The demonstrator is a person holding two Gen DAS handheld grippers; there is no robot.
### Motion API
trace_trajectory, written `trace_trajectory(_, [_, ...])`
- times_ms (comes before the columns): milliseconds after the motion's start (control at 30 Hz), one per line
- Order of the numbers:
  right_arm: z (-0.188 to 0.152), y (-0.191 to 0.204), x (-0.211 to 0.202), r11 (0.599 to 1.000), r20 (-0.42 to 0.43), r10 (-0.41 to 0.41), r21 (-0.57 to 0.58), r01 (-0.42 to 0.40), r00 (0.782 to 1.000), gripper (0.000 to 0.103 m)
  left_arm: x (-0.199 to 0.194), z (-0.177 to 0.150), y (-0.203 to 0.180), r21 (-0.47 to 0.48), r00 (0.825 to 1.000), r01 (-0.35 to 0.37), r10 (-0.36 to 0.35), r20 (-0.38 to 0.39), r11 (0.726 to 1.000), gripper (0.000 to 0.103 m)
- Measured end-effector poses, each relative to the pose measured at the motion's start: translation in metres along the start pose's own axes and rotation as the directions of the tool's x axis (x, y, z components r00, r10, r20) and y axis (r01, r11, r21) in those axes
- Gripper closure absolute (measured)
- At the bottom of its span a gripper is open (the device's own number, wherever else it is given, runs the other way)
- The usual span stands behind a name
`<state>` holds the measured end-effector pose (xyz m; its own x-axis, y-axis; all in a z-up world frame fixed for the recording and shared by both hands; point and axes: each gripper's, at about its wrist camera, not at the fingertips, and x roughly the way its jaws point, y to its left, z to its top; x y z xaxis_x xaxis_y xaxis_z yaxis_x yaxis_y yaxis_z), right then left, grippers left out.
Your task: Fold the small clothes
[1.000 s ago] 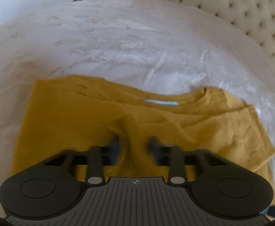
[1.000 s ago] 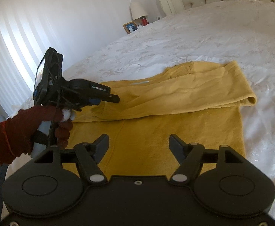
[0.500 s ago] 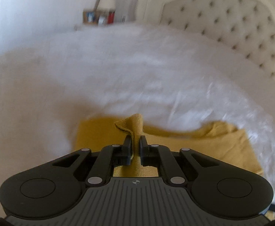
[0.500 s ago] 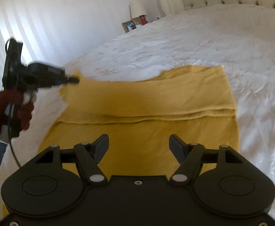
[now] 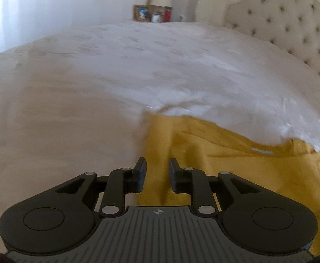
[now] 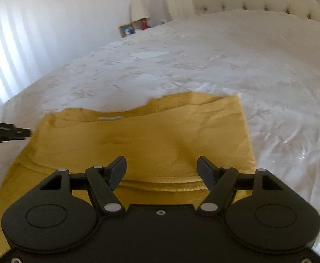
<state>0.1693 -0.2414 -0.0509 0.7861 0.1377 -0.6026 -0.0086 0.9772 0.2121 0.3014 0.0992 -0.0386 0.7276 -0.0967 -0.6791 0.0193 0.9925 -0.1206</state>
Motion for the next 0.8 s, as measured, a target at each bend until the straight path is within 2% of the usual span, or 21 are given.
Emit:
trace_trajectory(133, [-0.003, -0.007, 0.007, 1.0, -0.019, -0.03, 0.005, 0.03, 0.999, 0.029, 0.001, 0.002, 0.001, 0.032, 1.0, 0.001, 0.0, -0.026, 0.999, 0.081])
trace_trajectory(300, [-0.007, -0.01, 0.011, 0.999, -0.033, -0.034, 0.0, 0.034, 0.999, 0.029, -0.008, -0.012, -0.008, 0.06, 0.997, 0.069, -0.066, -0.05, 0.996, 0.079])
trace_trajectory(500, [-0.008, -0.012, 0.011, 1.0, -0.037, -0.028, 0.011, 0.028, 0.999, 0.029, -0.001, -0.029, -0.021, 0.109, 0.993, 0.079, -0.069, -0.095, 0.991, 0.077])
trace_trajectory(800, [-0.011, -0.011, 0.013, 1.0, -0.032, -0.025, 0.007, 0.025, 0.999, 0.026, 0.012, -0.024, -0.019, 0.032, 0.987, 0.093, -0.088, -0.134, 0.995, 0.078])
